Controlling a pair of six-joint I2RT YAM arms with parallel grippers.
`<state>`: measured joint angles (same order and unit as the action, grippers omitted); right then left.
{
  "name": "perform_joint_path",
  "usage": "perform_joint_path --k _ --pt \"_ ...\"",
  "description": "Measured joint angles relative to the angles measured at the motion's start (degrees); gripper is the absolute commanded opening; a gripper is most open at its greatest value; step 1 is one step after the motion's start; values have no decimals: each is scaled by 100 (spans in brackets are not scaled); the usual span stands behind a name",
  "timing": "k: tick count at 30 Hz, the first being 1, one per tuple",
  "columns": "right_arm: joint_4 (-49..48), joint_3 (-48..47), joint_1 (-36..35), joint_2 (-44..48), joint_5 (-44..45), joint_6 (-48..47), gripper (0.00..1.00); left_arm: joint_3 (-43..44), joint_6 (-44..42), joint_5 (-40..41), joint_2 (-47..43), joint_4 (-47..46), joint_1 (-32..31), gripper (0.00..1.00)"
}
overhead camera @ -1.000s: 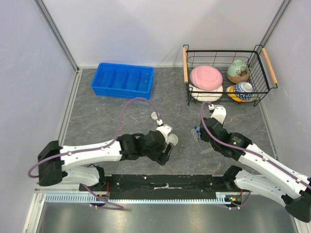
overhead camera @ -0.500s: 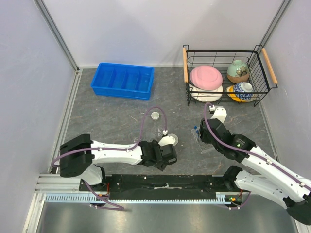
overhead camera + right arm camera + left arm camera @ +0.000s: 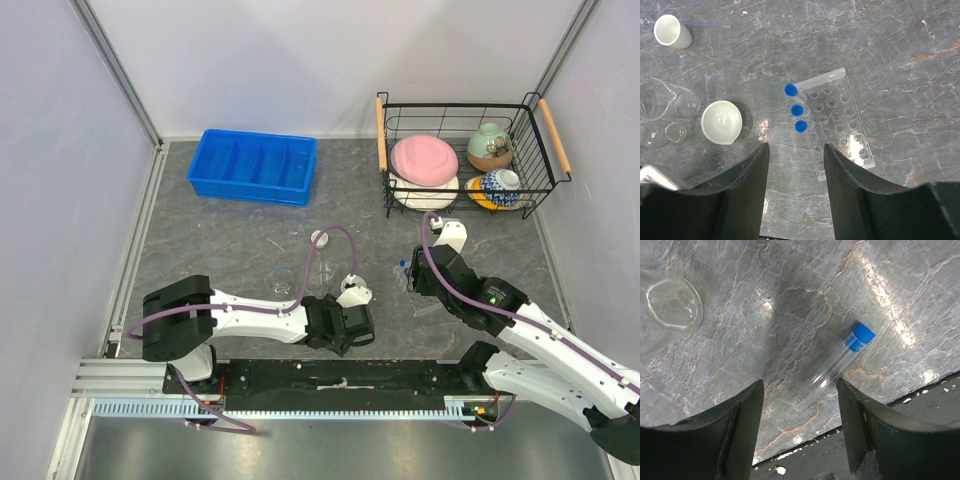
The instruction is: Organize the chemistry lab equipment
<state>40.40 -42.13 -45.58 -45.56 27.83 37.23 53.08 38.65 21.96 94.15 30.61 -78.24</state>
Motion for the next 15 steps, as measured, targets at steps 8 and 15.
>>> perform_joint_path --k 8,15 --pt "0 11 0 2 -15 0 54 22 0 -61 90 -291 -44 43" --pt "-2 26 0 2 -81 0 53 -59 22 -122 92 -562 -153 20"
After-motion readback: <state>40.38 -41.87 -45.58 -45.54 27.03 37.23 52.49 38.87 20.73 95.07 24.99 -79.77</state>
